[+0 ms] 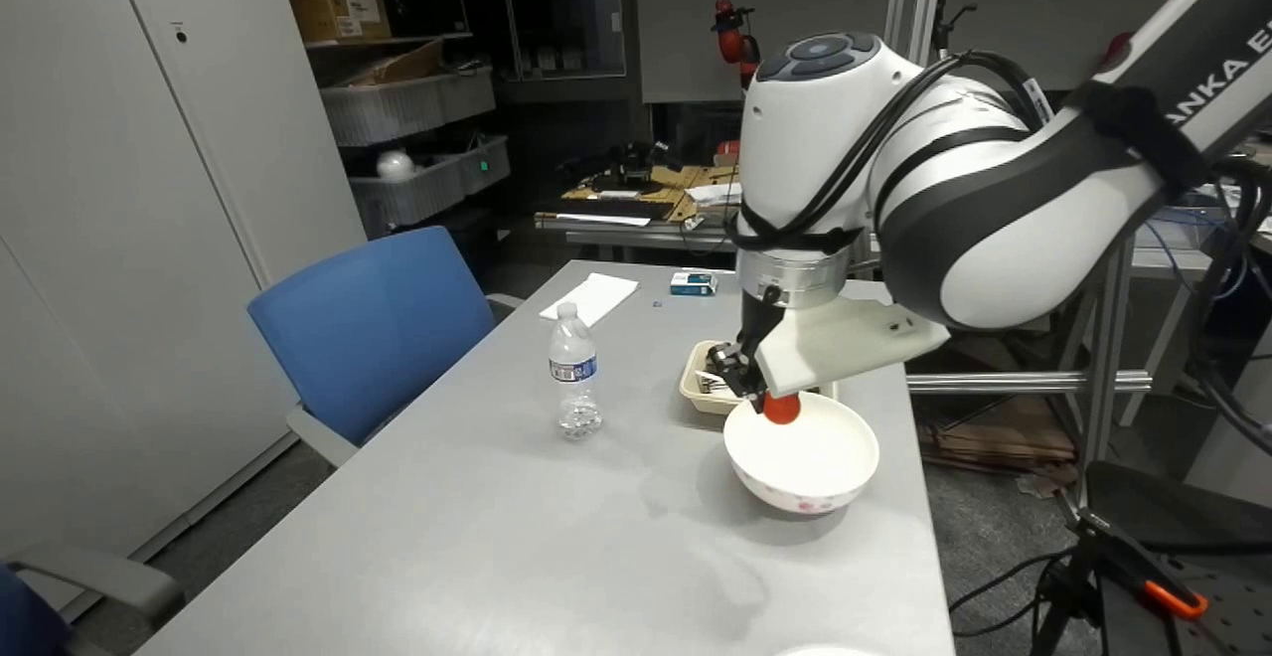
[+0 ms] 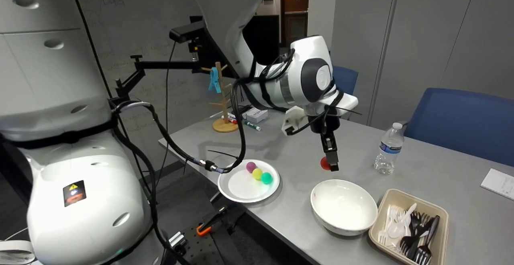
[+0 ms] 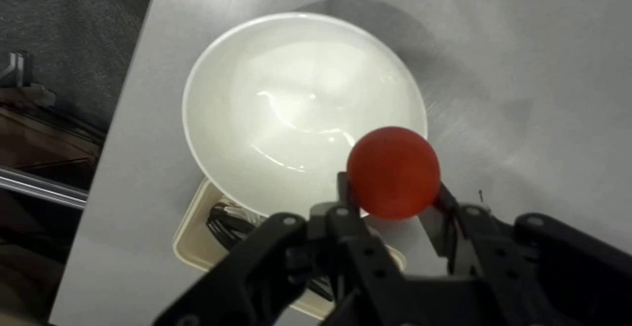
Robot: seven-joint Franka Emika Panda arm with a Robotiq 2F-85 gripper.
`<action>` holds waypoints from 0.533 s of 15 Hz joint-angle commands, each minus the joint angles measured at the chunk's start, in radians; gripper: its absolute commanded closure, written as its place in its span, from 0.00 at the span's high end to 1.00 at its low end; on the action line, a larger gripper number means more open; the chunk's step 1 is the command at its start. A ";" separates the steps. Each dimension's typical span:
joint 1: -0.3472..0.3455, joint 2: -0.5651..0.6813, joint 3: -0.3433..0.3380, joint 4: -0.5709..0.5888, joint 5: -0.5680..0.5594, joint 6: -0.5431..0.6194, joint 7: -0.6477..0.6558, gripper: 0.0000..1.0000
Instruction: Move the red, green and yellow objects from the white plate onto the white bowl respectively
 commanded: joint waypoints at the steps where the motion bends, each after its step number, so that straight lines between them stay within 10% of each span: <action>1: -0.050 -0.010 0.001 -0.027 -0.120 -0.002 0.130 0.11; 8: -0.111 0.060 -0.024 -0.055 -0.288 0.051 0.356 0.11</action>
